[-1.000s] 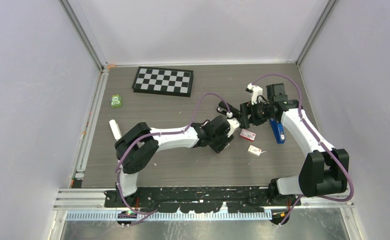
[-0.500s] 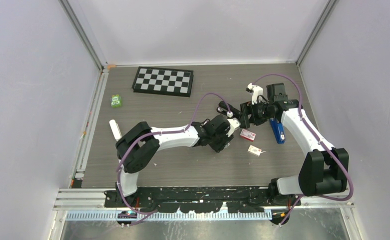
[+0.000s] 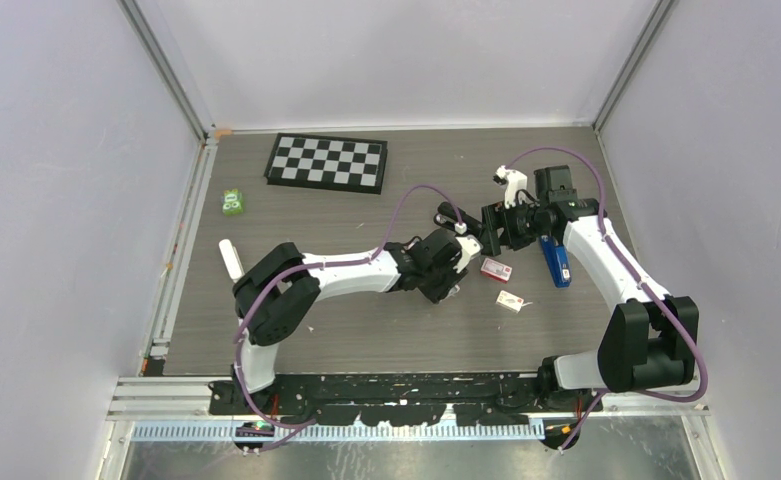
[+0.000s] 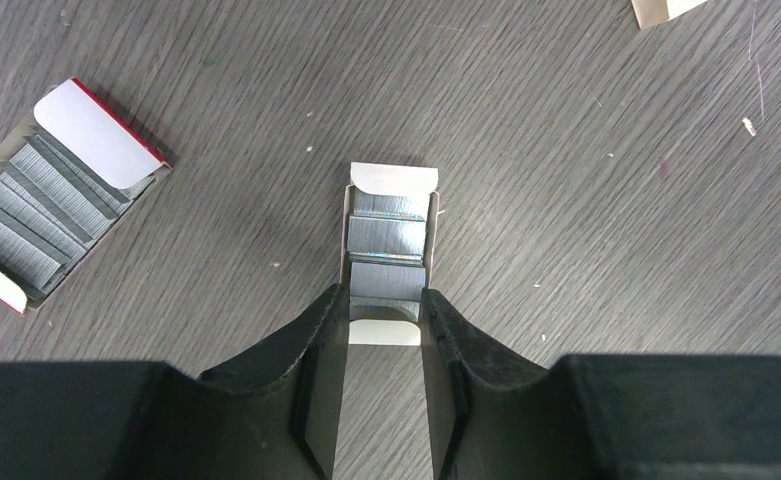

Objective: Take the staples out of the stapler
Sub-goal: Adjust the staple in the staple box.

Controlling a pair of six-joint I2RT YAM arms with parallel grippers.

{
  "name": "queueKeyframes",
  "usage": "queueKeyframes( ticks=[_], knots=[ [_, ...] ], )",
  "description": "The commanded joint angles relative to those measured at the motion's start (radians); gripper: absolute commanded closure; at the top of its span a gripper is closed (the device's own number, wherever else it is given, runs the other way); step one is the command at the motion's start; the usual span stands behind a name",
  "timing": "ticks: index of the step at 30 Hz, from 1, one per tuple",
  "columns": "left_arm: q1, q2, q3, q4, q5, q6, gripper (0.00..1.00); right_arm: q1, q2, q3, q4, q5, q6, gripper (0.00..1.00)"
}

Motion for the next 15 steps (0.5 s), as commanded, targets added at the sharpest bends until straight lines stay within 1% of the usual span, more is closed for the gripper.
queueKeyframes(
  ticks=[1,8,15],
  knots=[
    [0.005,0.013,0.047,0.028,0.007,0.011,0.67,0.016,-0.001,0.04,-0.01,-0.078,0.0,0.21],
    [0.005,0.012,0.053,0.021,0.01,0.011,0.67,0.016,-0.002,0.04,-0.011,-0.08,0.001,0.21],
    [0.004,0.009,0.058,0.024,0.013,0.009,0.66,0.016,0.001,0.042,-0.013,-0.082,0.001,0.21]
  ],
)
